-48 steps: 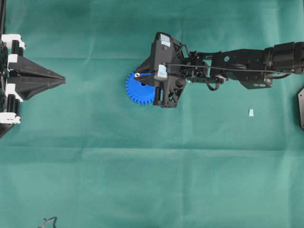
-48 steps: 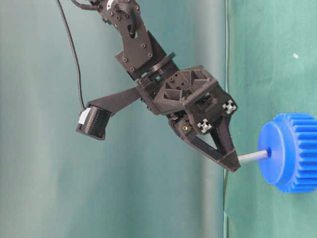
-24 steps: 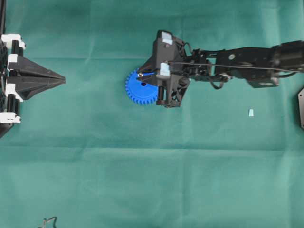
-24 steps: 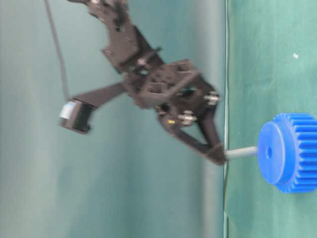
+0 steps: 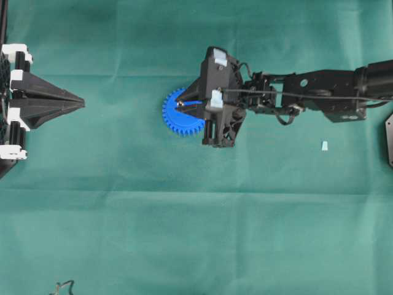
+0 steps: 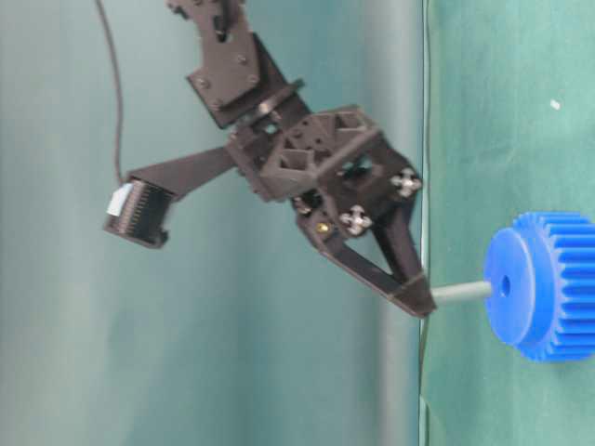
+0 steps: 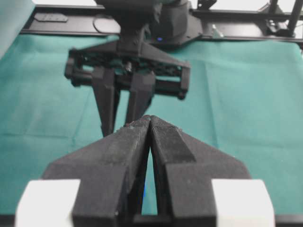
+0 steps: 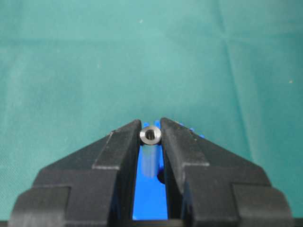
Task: Insert the shaft into the center hole of the gear.
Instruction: 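Carry the shaft with the right gripper over the blue gear's center hole, then align and press the shaft down into the gear hole with the right gripper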
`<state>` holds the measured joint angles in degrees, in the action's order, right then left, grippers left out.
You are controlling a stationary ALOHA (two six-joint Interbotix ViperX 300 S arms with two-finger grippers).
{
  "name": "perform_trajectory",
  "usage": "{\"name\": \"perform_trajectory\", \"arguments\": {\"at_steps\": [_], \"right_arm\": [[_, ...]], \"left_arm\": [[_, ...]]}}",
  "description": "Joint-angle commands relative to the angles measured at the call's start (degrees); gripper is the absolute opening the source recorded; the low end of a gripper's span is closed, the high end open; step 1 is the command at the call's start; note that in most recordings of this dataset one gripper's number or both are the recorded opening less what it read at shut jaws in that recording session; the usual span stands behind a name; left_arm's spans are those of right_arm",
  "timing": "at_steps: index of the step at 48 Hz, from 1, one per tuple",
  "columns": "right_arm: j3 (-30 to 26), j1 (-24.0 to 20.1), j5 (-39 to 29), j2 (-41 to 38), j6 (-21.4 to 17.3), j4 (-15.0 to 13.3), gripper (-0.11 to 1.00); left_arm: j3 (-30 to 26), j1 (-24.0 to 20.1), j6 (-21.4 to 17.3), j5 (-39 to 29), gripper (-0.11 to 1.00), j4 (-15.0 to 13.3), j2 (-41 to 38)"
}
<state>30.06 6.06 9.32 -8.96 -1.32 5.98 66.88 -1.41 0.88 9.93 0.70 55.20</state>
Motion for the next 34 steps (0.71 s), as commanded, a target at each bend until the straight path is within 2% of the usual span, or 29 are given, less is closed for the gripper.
{"name": "perform_trajectory", "arguments": {"at_steps": [1, 10, 24, 34], "right_arm": [[-0.2, 0.4, 1.6, 0.1, -0.1, 0.3, 0.17], [0.4, 0.5, 2.9, -1.0, -0.1, 1.1, 0.17], [1.6, 2.1, 2.7, 3.8, 0.5, 0.5, 0.17], [1.8, 2.2, 4.0, 4.0, 0.5, 0.5, 0.17]], "left_arm": [[-1.5, -0.2, 0.0, 0.3, 0.0, 0.2, -0.2], [-1.5, -0.2, 0.0, -0.1, 0.0, 0.2, -0.2], [-1.6, -0.1, 0.5, -0.4, 0.0, 0.2, -0.3], [-1.6, -0.2, 0.6, -0.4, 0.0, 0.2, -0.2]]}}
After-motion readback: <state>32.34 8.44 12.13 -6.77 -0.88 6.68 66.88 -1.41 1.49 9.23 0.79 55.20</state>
